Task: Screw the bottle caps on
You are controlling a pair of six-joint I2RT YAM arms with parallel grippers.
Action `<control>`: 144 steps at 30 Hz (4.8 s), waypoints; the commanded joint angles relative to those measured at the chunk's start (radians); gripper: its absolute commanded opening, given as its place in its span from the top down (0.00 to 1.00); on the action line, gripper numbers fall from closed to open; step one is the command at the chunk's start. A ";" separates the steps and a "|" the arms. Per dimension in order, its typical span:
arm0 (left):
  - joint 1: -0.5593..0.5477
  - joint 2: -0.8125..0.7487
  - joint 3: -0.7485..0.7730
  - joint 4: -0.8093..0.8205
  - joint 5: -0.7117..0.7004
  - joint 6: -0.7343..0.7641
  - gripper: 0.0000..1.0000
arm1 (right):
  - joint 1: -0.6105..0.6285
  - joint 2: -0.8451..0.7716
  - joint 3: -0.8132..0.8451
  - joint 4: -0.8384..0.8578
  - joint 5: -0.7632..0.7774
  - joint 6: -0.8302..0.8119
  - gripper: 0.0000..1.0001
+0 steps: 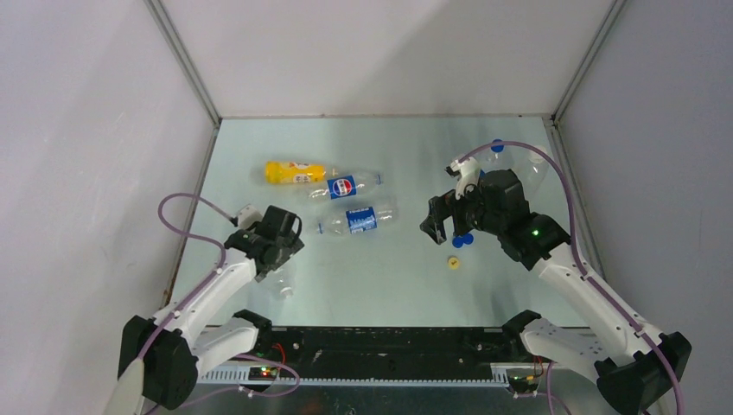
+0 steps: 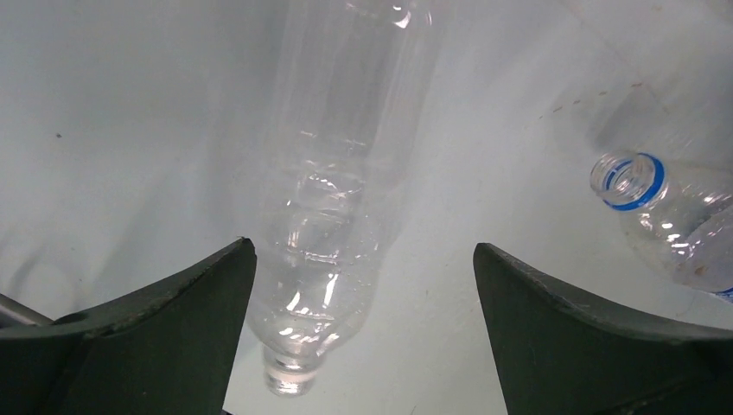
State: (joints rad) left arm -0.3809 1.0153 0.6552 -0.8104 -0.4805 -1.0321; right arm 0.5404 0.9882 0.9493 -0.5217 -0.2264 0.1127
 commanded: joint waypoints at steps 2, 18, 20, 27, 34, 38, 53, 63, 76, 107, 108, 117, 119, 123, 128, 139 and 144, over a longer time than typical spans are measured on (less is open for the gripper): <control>0.008 0.019 -0.020 0.084 0.143 -0.065 0.00 | 0.005 -0.001 0.012 0.029 -0.018 -0.009 0.01; 0.002 0.000 0.076 0.263 0.405 0.021 0.00 | 0.013 -0.009 0.010 -0.013 -0.004 -0.023 0.01; 0.002 -0.014 0.117 0.193 0.351 0.157 0.00 | 0.015 -0.014 0.002 -0.014 -0.007 -0.034 0.01; 0.000 -0.023 0.202 0.165 0.255 0.791 0.00 | 0.031 -0.052 -0.024 0.015 -0.092 -0.099 0.01; -0.086 0.070 0.263 0.083 0.229 1.412 0.00 | 0.060 -0.118 -0.082 0.106 -0.233 -0.185 0.01; -0.179 0.101 0.207 0.045 0.166 1.633 0.00 | 0.078 -0.129 -0.089 0.102 -0.244 -0.234 0.01; -0.191 0.275 0.085 0.249 0.303 1.806 0.00 | 0.079 -0.125 -0.089 0.064 -0.230 -0.280 0.01; -0.220 0.351 0.146 0.235 0.521 1.670 0.28 | 0.078 -0.139 -0.089 0.034 -0.185 -0.259 0.01; -0.391 0.465 0.296 0.300 0.625 1.283 0.46 | 0.075 -0.176 -0.089 0.008 -0.007 -0.159 0.01; -0.477 0.428 0.192 0.302 0.546 1.427 0.05 | 0.041 -0.227 -0.125 -0.114 0.109 0.019 0.01; -0.475 0.439 0.192 0.316 0.552 1.424 0.05 | 0.041 -0.219 -0.126 -0.112 0.115 0.024 0.01; -0.489 0.500 0.218 0.339 0.646 1.394 0.18 | 0.039 -0.131 -0.126 -0.079 0.176 0.133 0.01; -0.492 0.482 0.207 0.354 0.649 1.382 0.22 | 0.039 -0.096 -0.119 -0.085 0.189 0.147 0.01; -0.492 0.423 0.190 0.381 0.659 1.363 0.31 | 0.031 -0.023 -0.100 -0.103 0.225 0.172 0.01; -0.492 0.323 0.150 0.420 0.646 1.331 0.45 | -0.006 0.065 -0.075 -0.094 0.226 0.183 0.00; -0.491 -0.047 -0.001 0.584 0.656 1.270 0.83 | -0.051 0.328 0.037 -0.071 0.267 0.157 0.10; -0.491 -0.267 -0.114 0.765 0.647 1.221 0.96 | -0.064 0.471 0.106 -0.084 0.269 0.148 0.17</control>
State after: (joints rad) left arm -0.8684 0.8715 0.5919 -0.2390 0.1539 0.2424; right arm 0.4866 1.3834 0.9836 -0.6147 0.0174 0.2764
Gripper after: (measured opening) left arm 0.631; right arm 0.858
